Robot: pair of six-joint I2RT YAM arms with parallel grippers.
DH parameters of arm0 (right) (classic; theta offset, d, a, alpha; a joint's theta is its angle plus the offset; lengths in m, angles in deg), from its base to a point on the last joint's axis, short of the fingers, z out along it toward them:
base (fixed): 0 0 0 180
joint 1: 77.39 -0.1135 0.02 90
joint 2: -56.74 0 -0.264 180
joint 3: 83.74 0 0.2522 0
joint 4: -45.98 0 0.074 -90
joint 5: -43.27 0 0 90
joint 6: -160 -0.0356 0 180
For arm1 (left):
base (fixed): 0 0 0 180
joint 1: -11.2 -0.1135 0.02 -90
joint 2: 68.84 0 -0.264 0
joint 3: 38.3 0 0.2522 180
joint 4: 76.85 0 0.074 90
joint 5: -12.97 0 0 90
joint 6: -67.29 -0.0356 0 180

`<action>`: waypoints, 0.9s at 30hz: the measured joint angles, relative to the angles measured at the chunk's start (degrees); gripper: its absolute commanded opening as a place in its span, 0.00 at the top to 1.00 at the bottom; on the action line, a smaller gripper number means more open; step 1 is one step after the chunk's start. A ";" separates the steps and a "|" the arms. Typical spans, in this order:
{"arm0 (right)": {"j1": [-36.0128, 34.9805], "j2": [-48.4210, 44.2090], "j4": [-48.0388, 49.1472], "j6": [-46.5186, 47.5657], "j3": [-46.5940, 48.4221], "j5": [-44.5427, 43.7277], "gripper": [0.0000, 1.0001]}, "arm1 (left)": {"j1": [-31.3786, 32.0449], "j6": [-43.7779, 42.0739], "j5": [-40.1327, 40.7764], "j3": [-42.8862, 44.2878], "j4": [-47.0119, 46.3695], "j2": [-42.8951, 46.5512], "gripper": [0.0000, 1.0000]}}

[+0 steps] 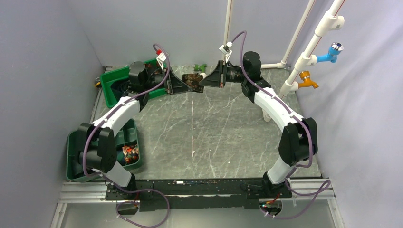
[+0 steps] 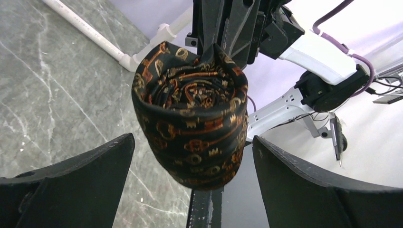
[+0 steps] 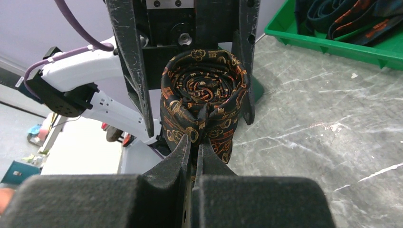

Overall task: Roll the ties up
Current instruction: Place the tie in the storage box.

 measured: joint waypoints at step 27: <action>-0.63 0.00 0.42 -1.27 0.00 1.27 1.00 | 3.74 8.20 3.41 0.59 -4.90 -0.66 0.26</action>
